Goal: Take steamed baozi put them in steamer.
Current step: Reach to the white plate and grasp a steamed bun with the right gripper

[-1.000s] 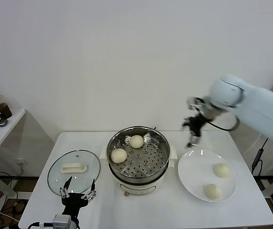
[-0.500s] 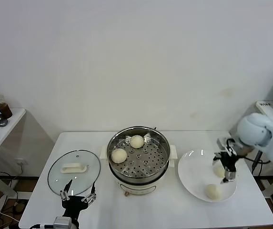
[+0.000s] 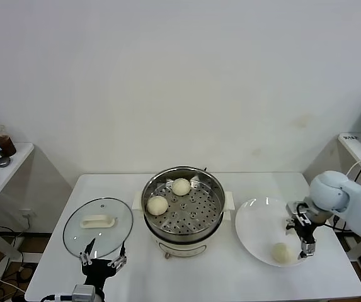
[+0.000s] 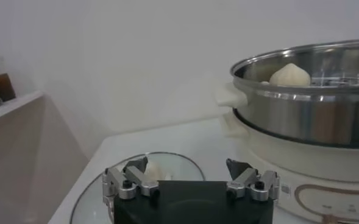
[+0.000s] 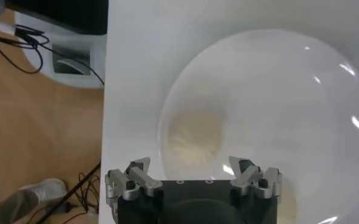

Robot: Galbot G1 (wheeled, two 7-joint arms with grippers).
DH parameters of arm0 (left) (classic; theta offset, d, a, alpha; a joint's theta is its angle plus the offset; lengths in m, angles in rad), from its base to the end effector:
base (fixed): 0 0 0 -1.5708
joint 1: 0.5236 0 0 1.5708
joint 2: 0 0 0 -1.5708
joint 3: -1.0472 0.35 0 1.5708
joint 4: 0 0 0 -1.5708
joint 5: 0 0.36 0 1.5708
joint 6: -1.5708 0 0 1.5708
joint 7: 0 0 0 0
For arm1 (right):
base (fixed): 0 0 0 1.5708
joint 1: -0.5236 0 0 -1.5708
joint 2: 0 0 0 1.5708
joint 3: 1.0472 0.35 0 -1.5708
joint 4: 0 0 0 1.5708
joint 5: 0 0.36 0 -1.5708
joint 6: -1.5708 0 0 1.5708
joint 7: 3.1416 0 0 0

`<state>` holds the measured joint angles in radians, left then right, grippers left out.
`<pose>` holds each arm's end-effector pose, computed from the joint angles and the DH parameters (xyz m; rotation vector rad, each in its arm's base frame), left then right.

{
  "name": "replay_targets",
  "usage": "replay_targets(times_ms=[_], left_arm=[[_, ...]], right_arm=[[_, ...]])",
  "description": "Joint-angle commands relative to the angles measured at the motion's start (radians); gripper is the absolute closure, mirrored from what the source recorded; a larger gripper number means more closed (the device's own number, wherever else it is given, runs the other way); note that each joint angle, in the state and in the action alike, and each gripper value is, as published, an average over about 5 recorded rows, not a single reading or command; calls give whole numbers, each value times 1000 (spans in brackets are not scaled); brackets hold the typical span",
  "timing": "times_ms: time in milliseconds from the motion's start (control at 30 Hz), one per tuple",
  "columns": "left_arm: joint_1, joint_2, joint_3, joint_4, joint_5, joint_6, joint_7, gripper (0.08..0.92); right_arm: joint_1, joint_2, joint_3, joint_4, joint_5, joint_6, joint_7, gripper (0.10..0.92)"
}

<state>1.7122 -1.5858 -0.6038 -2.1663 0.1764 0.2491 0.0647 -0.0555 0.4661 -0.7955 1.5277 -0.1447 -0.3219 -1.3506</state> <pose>0.1422 0.0216 -0.3001 0.0418 -2.7979 -0.2713 0.4469 -0.1700 -0.1852 1.3102 -1.1110 1.2154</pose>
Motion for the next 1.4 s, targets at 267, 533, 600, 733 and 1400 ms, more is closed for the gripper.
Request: replay_targets(times_ms=[267, 533, 600, 733, 1400], left_arm=[[-19, 0, -4, 37, 1, 1, 3, 177], [-28, 2, -6, 45, 1, 2, 6, 177], [-30, 2, -6, 46, 0, 2, 6, 177], [-35, 4, -8, 49, 0, 3, 8, 177], [-38, 3, -7, 49, 1, 4, 7, 177]], right_arm=[[-59, 86, 37, -93, -40, 15, -3, 203], [-68, 113, 36, -113, -41, 14, 0, 203], [-68, 114, 34, -115, -42, 14, 0, 203], [-69, 114, 34, -118, -41, 13, 1, 203], [-79, 109, 32, -119, -35, 2, 0, 410]])
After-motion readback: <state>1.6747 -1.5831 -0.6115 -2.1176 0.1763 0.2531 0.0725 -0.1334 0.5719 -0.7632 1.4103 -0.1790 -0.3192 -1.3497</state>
